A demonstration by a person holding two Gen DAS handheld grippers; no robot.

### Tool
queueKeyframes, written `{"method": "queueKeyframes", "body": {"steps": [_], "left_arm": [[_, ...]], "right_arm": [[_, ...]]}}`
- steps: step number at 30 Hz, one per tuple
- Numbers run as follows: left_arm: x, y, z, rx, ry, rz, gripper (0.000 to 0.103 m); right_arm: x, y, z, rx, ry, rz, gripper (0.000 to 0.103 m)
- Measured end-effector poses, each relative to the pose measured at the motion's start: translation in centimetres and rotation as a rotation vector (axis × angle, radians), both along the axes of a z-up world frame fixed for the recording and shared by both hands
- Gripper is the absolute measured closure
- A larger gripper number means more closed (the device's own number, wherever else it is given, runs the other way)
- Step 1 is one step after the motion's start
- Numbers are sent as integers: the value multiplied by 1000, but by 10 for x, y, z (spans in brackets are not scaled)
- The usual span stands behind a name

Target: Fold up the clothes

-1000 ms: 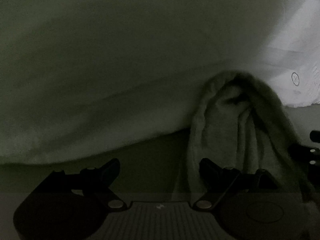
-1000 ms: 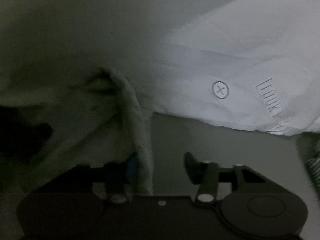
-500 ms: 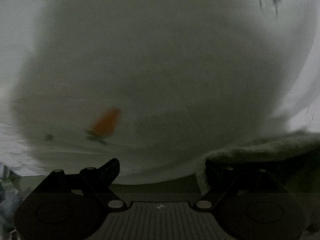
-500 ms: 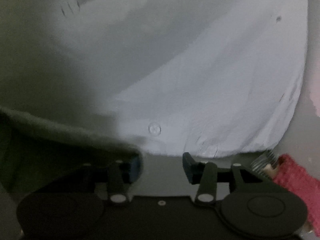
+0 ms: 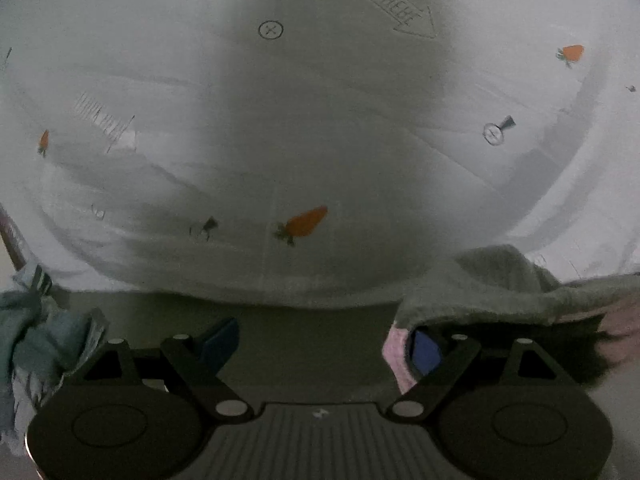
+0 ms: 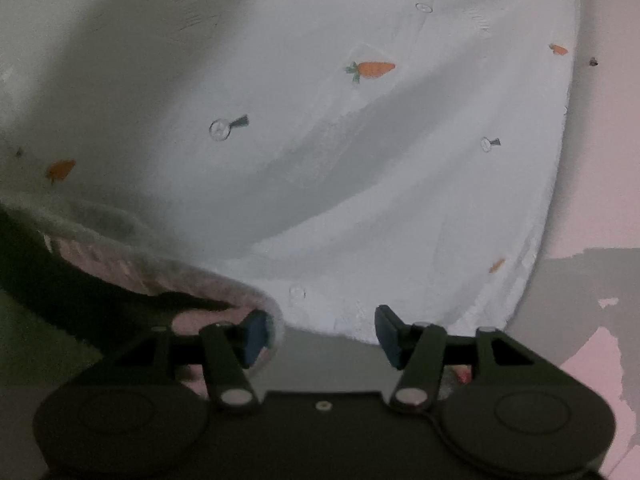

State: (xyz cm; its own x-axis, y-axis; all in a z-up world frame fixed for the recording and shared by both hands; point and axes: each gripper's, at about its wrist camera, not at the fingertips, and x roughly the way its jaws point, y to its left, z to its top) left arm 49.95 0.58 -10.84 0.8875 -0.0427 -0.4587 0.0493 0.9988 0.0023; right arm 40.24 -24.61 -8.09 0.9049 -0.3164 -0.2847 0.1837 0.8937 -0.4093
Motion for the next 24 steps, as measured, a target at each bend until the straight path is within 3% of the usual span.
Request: {"method": "queueKeyframes", "body": {"steps": [3,8,12,17,21,24], "left_arm": [[-27,1,-11,53,-11,-26,14],[-64,-3,-40,145,17,-60,14],[-65,-8,-78,207,125,-78,13],[-65,-17,-107,296,244,-188,10],[-66,-10,-100,226,270,-271,6],[-63,4,-88,88,308,-328,5]], "right_arm": [[-23,2,-15,-39,29,-2,44],[-45,-2,-42,-10,110,-3,42],[-46,-6,-76,32,261,24,42],[-41,-4,-93,51,397,85,38],[-44,0,-86,63,397,128,31],[-44,1,-78,106,392,153,26]]}}
